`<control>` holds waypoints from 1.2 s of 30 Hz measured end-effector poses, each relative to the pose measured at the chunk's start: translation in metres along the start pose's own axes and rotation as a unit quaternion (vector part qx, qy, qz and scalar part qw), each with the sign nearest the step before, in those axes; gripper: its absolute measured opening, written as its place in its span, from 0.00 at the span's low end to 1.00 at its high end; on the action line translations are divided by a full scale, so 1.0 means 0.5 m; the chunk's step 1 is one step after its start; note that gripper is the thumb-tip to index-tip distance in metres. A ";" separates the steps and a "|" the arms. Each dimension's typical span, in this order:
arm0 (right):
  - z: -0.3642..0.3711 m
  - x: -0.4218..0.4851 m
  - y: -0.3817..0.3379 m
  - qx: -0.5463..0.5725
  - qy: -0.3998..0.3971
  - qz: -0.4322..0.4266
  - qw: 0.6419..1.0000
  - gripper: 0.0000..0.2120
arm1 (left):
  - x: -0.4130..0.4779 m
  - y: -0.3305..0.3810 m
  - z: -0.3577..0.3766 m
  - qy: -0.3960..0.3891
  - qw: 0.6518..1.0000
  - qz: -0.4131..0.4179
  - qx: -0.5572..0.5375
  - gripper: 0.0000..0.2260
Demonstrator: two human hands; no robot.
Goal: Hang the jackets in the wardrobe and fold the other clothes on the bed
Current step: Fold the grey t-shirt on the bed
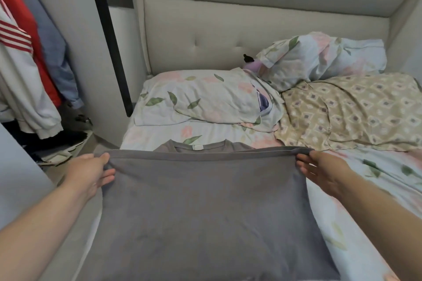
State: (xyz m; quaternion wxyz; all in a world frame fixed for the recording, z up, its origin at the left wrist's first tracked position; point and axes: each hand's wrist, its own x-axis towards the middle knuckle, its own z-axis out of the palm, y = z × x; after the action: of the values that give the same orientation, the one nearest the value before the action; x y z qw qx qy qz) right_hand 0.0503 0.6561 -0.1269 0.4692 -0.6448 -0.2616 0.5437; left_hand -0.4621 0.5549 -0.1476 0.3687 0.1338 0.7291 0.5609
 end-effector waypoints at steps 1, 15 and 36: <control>0.014 0.025 0.002 0.000 0.005 0.001 1.000 0.09 | 0.030 -0.004 0.017 0.005 1.000 0.004 0.011 0.17; 0.166 0.232 0.044 -0.035 0.018 0.016 0.999 0.16 | 0.263 -0.066 0.154 0.080 0.983 0.060 0.152 0.10; -0.174 -0.198 0.263 -0.229 0.001 -0.004 0.973 0.08 | -0.180 -0.282 -0.221 -0.097 0.973 -0.131 0.163 0.03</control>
State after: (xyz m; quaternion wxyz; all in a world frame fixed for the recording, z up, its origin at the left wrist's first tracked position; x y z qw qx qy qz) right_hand 0.0832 0.4888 -0.2014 0.3114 -0.7347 -0.3816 0.4666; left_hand -0.4447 0.3734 -0.2312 0.4815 0.1491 0.7823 0.3659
